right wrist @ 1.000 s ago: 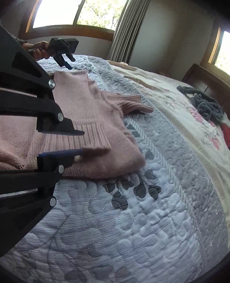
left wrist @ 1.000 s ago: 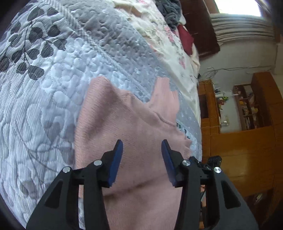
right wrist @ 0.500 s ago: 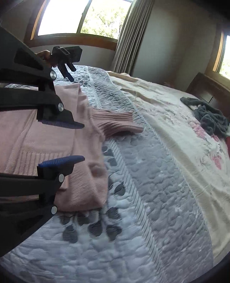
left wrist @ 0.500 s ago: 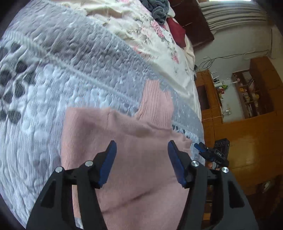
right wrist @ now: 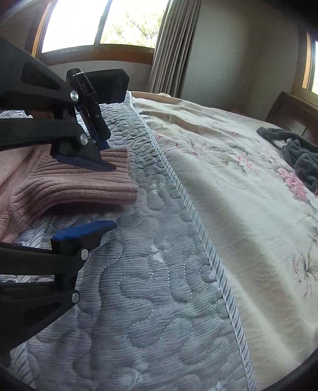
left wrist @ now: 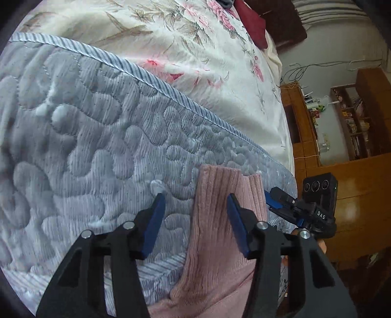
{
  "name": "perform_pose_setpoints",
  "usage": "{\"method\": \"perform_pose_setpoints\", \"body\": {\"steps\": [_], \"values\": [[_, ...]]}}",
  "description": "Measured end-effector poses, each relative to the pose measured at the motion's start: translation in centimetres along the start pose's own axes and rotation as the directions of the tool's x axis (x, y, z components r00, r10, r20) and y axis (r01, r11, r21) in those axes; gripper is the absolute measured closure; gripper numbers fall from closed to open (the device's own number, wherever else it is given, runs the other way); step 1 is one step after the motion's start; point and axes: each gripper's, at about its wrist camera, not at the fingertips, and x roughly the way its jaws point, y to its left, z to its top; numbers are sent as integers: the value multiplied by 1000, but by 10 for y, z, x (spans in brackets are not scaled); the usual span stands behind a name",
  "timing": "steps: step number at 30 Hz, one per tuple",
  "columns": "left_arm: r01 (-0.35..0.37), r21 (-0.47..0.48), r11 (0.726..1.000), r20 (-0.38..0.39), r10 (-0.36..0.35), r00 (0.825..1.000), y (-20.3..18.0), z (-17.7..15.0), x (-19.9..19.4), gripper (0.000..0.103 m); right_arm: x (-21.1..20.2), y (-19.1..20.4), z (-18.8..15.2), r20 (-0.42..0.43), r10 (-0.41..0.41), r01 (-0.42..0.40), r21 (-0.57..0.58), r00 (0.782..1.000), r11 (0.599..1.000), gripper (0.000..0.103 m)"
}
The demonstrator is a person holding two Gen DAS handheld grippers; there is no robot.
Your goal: Fold small clothes
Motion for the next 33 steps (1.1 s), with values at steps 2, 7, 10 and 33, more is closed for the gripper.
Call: {"method": "perform_pose_setpoints", "body": {"steps": [2,7,10,33], "values": [[39,20,999,-14,-39,999,-2,3,9,66,7,1,4,-5,21,-21,-9,1000,1000,61],[67,30,997,-22,-66,998,-3,11,27,66,20,8,4,-34,14,-16,-64,999,998,75],[60,51,997,-12,-59,998,-11,16,30,83,12,13,2,-21,-2,0,-102,1000,995,89],[72,209,975,-74,-57,996,-24,-206,-107,103,-88,81,-236,-118,-185,80,-593,976,801,83]]}}
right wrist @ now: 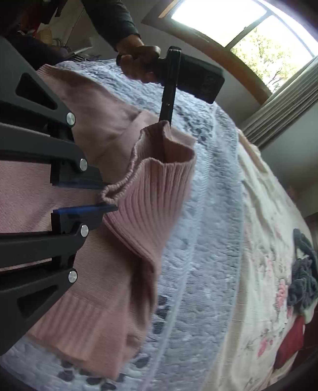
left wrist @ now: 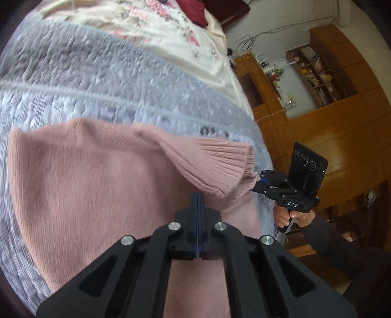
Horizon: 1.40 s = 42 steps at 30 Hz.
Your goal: Fold small clothes
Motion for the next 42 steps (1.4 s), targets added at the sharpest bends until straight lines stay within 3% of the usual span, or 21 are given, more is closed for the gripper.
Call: {"method": "perform_pose_setpoints", "body": {"steps": [2,5,7,9,11,14,16,17,18,20,23,25,27,29,32,35,36,38,40,41,42], "values": [[-43,-68,997,-33,41,999,20,-20,4,103,11,-7,-23,-62,-1,4,55,998,998,78],[11,-199,980,-8,-12,1000,39,-35,0,94,2,-25,-41,-37,52,-43,222,998,974,73],[56,-243,968,17,-53,998,38,-36,1,81,-4,-36,-42,2,97,-93,320,995,943,71],[63,-261,963,44,-54,998,30,-31,6,53,-3,-44,-39,33,142,-143,418,989,897,61],[52,-280,958,18,-49,999,25,-22,20,47,7,-49,-34,32,180,-171,499,983,850,60],[-28,-285,958,-83,4,997,12,-12,47,49,23,-51,-30,10,195,-167,566,981,807,61],[-113,-281,953,-144,74,987,10,-11,62,56,31,-49,-31,-17,197,-151,580,980,800,64],[-145,-284,948,-159,102,982,9,-10,65,67,33,-48,-30,-34,185,-131,576,982,806,72],[-163,-293,942,-169,117,979,8,-8,66,93,33,-46,-30,-41,171,-118,568,984,814,83],[-199,-302,932,-192,144,971,10,-8,68,95,26,-41,-28,-37,141,-98,541,989,835,93],[-301,-220,928,-205,258,944,-3,-10,64,96,14,-37,-31,-36,89,-60,494,995,867,94],[-384,-135,913,-189,357,915,-15,-11,56,96,21,-40,-37,-91,41,8,480,995,877,95],[-403,-122,907,-202,375,905,-12,-16,55,96,32,-43,-43,-115,27,30,466,993,884,96],[-389,-129,912,-189,362,913,-6,-19,53,95,32,-38,-41,-112,14,37,444,994,895,95],[-344,-118,932,-130,329,935,-16,-18,38,86,20,-28,-37,-88,19,20,423,996,906,85],[-328,-97,940,-30,326,945,-36,-17,11,71,-5,-12,-32,-39,-28,40,370,999,928,83],[-321,-87,943,7,323,946,-44,-16,4,70,-13,-9,-29,-8,-34,35,366,999,930,83],[-192,-72,979,53,196,979,-55,-16,-1,69,-15,-6,-23,47,13,-30,384,999,923,83],[-57,-96,994,19,59,998,-54,-15,18,68,2,-7,-21,38,65,-75,420,997,905,83],[-17,-120,993,-15,15,1000,-52,-15,36,68,14,-9,-22,16,95,-92,433,995,896,83],[-43,-133,990,-52,36,998,-48,-16,54,69,27,-12,-25,-22,81,-63,437,996,897,83]]}}
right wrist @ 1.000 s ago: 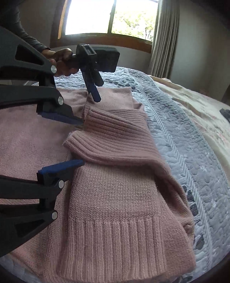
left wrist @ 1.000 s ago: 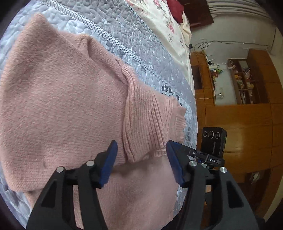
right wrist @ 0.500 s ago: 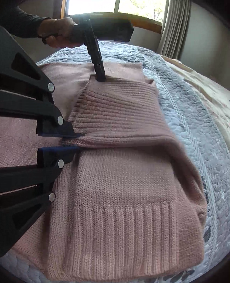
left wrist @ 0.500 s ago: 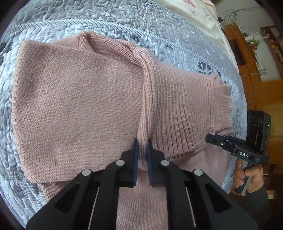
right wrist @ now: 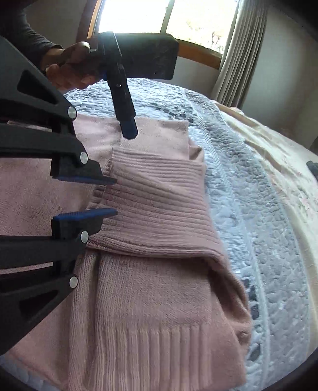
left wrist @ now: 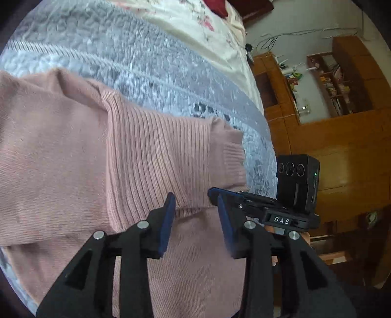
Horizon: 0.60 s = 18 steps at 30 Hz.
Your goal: Fold small clothes
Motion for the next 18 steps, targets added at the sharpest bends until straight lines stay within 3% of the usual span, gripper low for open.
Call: {"method": "perform_pose_setpoints", "body": {"steps": [1,2,3,5,7,8,9,13,18], "values": [[-70,-3,998,-34,70,997,6,-1,13,70,9,-8,-1,-14,-44,45,11,999,999,85],[-132,-19,991,-67,130,989,17,-4,24,75,14,-15,-3,-17,-45,45,20,999,999,96],[-159,-44,986,-88,155,984,28,-6,32,93,12,-23,-6,-15,-43,43,29,999,999,103],[-158,-68,985,-83,152,985,36,-9,24,98,-3,-32,-12,7,-23,22,74,1000,997,101],[-119,-85,989,-37,116,993,33,-15,-1,73,-26,-32,-21,35,7,-10,78,999,997,86],[-98,-87,991,-12,98,995,31,-20,-16,58,-39,-32,-28,45,30,-34,83,999,996,72],[-85,-86,993,8,86,996,28,-28,-33,53,-51,-32,-36,54,58,-62,87,997,994,70],[-19,-88,996,56,24,998,22,-83,-103,40,-98,-46,-89,53,134,-140,129,990,982,67],[-41,-108,993,25,44,999,32,-186,-163,34,-134,-74,-183,10,130,-129,205,991,970,40]]}}
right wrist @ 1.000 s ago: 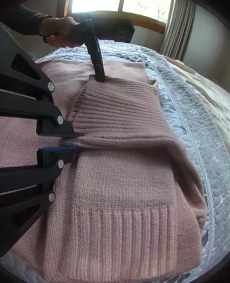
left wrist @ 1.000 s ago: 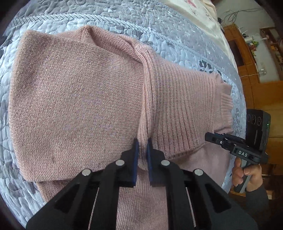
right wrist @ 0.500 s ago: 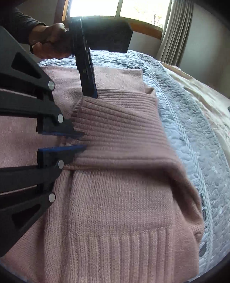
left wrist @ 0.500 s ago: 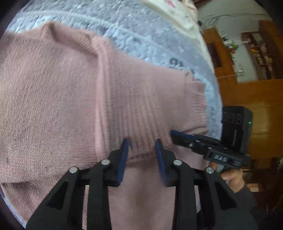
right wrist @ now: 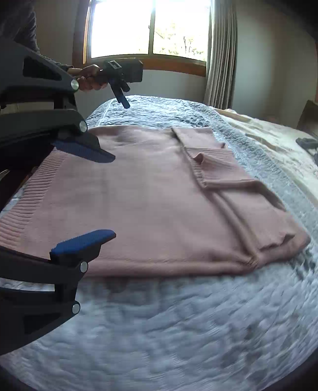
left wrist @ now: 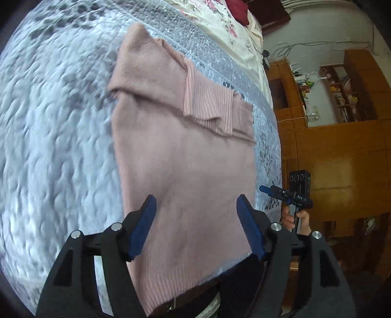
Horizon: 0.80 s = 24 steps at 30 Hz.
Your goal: Fold small clothes
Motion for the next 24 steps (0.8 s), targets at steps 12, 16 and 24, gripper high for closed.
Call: {"method": "perform_pose_setpoints", "body": {"steps": [12,16,24], "values": [[-36,-195,980,-156,5,988,79,-144,23,28,-11,-63,-133,-98,-40,57,183,994,981,34],[-23,-223,975,-177,-17,984,87,-149,42,28,-8,-71,-138,-87,-47,65,205,995,977,40],[-47,-226,973,-188,4,982,85,-153,46,33,12,-72,-150,-145,-39,68,196,989,978,46]]}}
